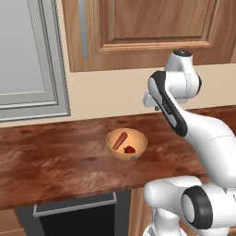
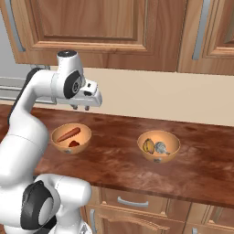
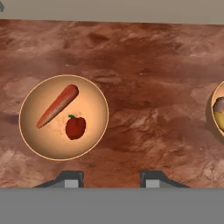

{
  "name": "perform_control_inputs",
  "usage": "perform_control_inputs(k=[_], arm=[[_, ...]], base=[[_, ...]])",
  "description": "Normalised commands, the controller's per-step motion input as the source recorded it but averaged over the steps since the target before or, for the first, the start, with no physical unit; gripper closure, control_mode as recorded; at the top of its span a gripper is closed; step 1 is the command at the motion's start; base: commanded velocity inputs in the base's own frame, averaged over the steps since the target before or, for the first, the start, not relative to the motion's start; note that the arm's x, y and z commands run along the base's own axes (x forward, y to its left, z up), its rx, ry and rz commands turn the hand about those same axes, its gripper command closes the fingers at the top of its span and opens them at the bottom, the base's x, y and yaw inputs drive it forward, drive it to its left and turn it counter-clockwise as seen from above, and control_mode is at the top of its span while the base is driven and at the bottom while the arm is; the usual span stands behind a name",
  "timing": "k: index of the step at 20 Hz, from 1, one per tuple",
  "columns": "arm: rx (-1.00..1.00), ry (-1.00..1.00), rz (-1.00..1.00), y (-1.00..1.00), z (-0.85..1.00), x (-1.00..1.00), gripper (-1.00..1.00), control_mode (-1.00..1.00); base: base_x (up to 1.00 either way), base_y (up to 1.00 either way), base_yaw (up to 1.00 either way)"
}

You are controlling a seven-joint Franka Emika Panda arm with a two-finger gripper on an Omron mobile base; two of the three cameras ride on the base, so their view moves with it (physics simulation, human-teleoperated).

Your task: Place the bowl with the bell pepper and carrot on the top shelf of the fridge. Place the bowl with the fish and chicken drumstick on the second highest shelf of the fridge.

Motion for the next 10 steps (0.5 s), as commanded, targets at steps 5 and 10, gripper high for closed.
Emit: perform_control_inputs(k=[5, 10], arm=[[0.0, 0.04, 0.0, 0.05, -0.17, 0.06, -1.0, -1.0], [0.04, 0.16, -0.01, 0.02, -0.99, 0.03, -1.0, -1.0]], base=[[0.0, 0.0, 0.0], [0.0, 0.0, 0.0]])
